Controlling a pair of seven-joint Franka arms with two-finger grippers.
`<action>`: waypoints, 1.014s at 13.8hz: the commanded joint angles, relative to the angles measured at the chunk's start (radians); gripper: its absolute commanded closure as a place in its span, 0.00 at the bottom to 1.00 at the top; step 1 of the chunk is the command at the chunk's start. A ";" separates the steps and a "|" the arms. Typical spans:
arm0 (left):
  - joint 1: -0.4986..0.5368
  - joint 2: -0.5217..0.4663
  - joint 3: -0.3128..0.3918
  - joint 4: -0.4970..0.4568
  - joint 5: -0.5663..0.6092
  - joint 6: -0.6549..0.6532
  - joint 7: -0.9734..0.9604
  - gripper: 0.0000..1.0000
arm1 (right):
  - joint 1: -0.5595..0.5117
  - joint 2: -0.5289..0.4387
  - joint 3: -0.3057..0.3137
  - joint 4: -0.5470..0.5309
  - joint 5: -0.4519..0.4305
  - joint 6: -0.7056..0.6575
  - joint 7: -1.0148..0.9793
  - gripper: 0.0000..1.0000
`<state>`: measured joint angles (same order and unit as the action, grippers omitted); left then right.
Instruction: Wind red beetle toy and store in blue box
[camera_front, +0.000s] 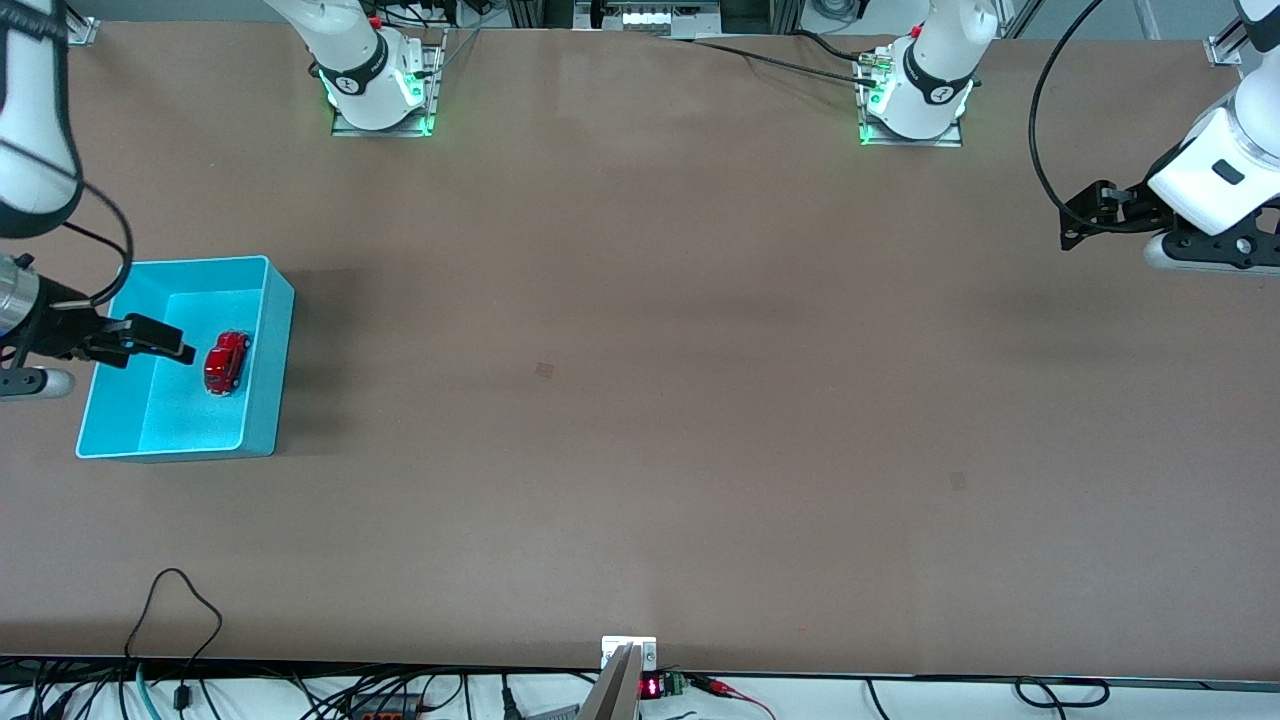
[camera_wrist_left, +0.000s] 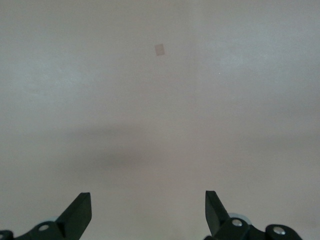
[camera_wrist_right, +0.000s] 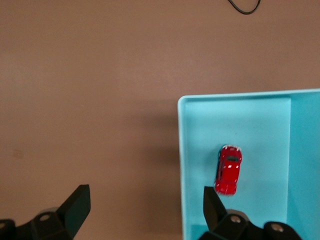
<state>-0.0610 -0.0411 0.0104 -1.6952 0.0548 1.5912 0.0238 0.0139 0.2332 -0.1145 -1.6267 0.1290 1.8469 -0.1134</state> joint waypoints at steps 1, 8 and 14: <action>0.006 -0.003 -0.004 0.017 0.005 -0.017 0.015 0.00 | 0.012 -0.050 0.055 0.022 -0.043 -0.083 0.156 0.00; 0.004 -0.003 -0.004 0.017 0.005 -0.017 0.016 0.00 | 0.021 -0.132 -0.034 0.045 -0.058 -0.170 0.140 0.00; 0.004 -0.003 -0.004 0.017 0.005 -0.017 0.016 0.00 | 0.029 -0.210 -0.011 -0.047 -0.140 -0.190 0.098 0.00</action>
<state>-0.0611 -0.0411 0.0104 -1.6946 0.0548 1.5912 0.0238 0.0395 0.0834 -0.1308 -1.6018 0.0079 1.6340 -0.0031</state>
